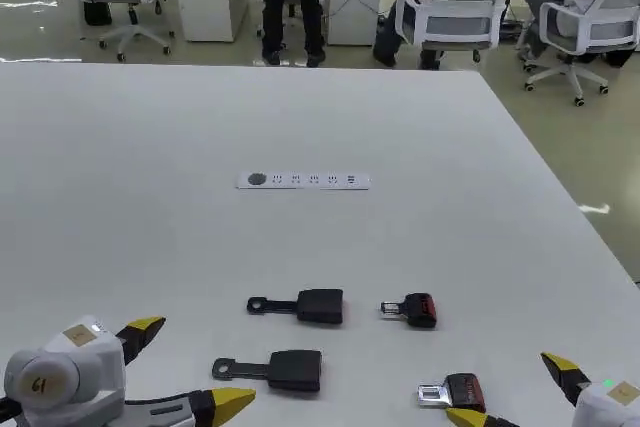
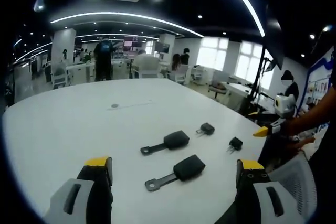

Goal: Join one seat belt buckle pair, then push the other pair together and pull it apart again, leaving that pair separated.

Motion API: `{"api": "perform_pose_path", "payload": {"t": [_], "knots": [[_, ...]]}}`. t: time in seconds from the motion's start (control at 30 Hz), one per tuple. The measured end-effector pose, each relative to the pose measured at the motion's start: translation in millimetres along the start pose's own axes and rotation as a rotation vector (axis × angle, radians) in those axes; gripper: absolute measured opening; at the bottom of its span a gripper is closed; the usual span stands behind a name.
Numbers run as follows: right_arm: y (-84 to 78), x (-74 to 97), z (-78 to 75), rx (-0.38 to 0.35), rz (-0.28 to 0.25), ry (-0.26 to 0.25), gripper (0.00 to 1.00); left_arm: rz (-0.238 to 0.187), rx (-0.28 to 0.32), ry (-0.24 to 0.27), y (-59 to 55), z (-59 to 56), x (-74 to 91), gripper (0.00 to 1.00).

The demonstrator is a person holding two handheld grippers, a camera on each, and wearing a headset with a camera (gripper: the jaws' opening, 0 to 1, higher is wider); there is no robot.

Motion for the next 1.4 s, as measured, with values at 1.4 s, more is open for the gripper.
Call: {"api": "perform_pose_path", "payload": {"t": [1.4], "knots": [[15.5, -1.8, -0.6, 0.022, -0.058, 0.000, 0.97, -0.045, -0.014, -0.003, 9.7, -4.1, -3.5, 1.00]]}}
Point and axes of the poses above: the centre of the closed fingertips' face, and the gripper's own axes: x roughly backward along the fingers, z roughly to its left, y roughly out of its top, the point moved 9 cm from there along x, roughly backward along the fingers, and after that the axes turned 8 degrees about -z, right-handed, at the moved point
